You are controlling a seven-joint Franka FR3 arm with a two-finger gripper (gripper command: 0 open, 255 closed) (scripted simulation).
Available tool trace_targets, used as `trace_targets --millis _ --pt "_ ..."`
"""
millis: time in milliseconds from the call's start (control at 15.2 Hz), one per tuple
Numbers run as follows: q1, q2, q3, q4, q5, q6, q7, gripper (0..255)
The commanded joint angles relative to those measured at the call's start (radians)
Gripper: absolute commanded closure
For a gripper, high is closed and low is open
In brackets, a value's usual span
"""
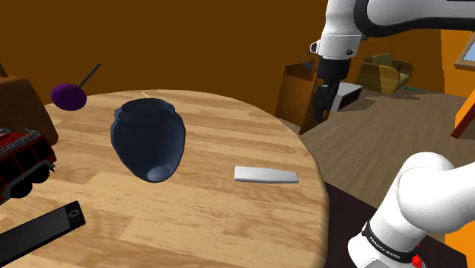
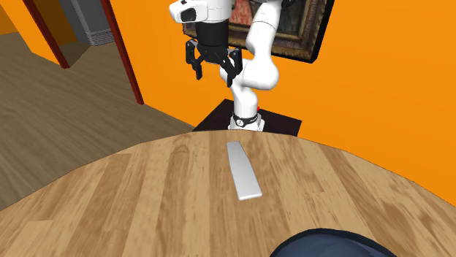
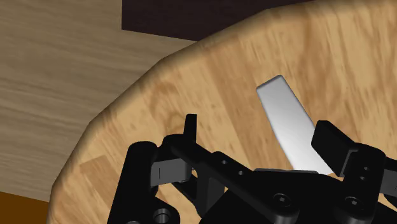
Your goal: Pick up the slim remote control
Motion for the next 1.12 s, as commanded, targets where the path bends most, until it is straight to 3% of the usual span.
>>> trace_targets --millis 0,1056 --pt "0.000 0.000 0.000 0.000 0.000 0.000 0.000 0" --pt "0.219 0.284 0.053 -0.229 0.074 0.576 -0.317 0"
